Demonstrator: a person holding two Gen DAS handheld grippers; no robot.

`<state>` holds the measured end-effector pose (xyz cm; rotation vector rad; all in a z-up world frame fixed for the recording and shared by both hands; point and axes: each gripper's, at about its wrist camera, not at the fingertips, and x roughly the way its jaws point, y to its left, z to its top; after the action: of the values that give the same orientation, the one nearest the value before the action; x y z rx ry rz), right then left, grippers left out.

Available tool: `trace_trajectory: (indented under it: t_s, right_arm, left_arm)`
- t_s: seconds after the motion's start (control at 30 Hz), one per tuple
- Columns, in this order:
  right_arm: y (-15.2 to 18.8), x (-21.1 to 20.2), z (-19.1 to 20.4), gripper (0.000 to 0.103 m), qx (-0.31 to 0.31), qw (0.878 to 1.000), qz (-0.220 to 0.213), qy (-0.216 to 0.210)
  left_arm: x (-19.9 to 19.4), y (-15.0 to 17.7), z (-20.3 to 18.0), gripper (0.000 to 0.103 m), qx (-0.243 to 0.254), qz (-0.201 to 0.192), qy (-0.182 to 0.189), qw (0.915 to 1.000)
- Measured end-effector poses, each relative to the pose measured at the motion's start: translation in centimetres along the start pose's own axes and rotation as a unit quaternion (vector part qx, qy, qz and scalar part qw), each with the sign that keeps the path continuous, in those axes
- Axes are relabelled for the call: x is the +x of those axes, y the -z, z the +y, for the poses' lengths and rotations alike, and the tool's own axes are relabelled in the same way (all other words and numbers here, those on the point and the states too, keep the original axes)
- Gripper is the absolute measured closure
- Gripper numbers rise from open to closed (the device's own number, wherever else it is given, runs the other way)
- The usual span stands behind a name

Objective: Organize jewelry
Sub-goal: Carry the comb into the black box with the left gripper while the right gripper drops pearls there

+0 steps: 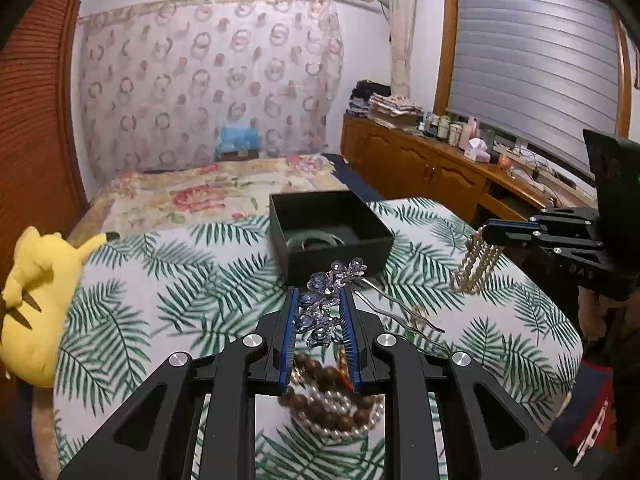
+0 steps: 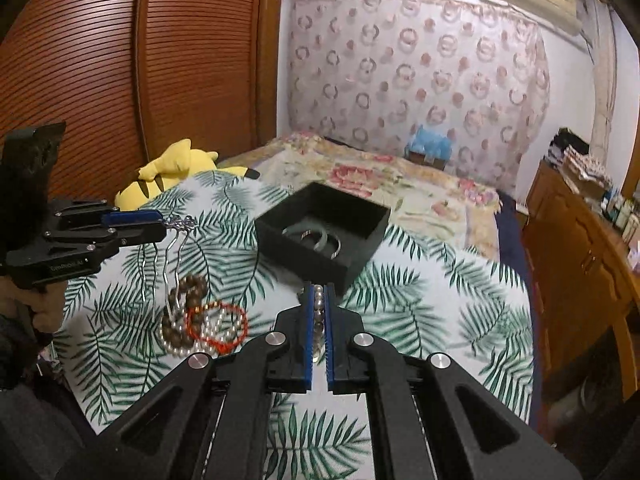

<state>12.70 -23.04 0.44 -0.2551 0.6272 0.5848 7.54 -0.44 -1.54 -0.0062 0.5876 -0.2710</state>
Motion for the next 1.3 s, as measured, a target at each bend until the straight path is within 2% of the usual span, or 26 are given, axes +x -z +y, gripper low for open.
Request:
trace_trajectory:
  t_s: [0.43, 0.7, 0.93, 1.17, 1.2, 1.3]
  right_arm:
    - [-4.8, 2.6, -1.0, 0.098, -0.011, 1.0, -0.007, -0.009]
    - [-8.2, 6.0, -2.4, 0.098, -0.005, 1.0, -0.011, 0.008]
    - [-10.8, 9.4, -3.8, 0.098, 0.007, 1.0, 0.003, 0.004]
    - [-10.6, 12.9, -5.3, 0.097, 0.038, 0.999, 0.038, 0.01]
    - [-10.5, 13.2, -5.5, 0.096, 0.042, 0.998, 0.041, 0.007]
    - [-10.2, 13.0, -6.2, 0.067, 0.061, 0.998, 0.032, -0.004]
  left_arm:
    - [1.1, -2.6, 1.4, 0.084, -0.003, -0.014, -0.019, 0.9997]
    - [2.6, -4.3, 1.6, 0.084, 0.001, -0.02, -0.027, 0.9994]
    - [4.2, -5.4, 1.6, 0.084, 0.006, -0.016, -0.036, 0.9992]
    - [6.2, -5.9, 2.1, 0.084, 0.007, 0.0, -0.046, 0.9989]
    - [6.7, -6.0, 2.2, 0.084, 0.008, 0.004, -0.047, 0.9988]
    - [7.7, -6.3, 2.2, 0.084, 0.011, 0.011, -0.053, 0.9985]
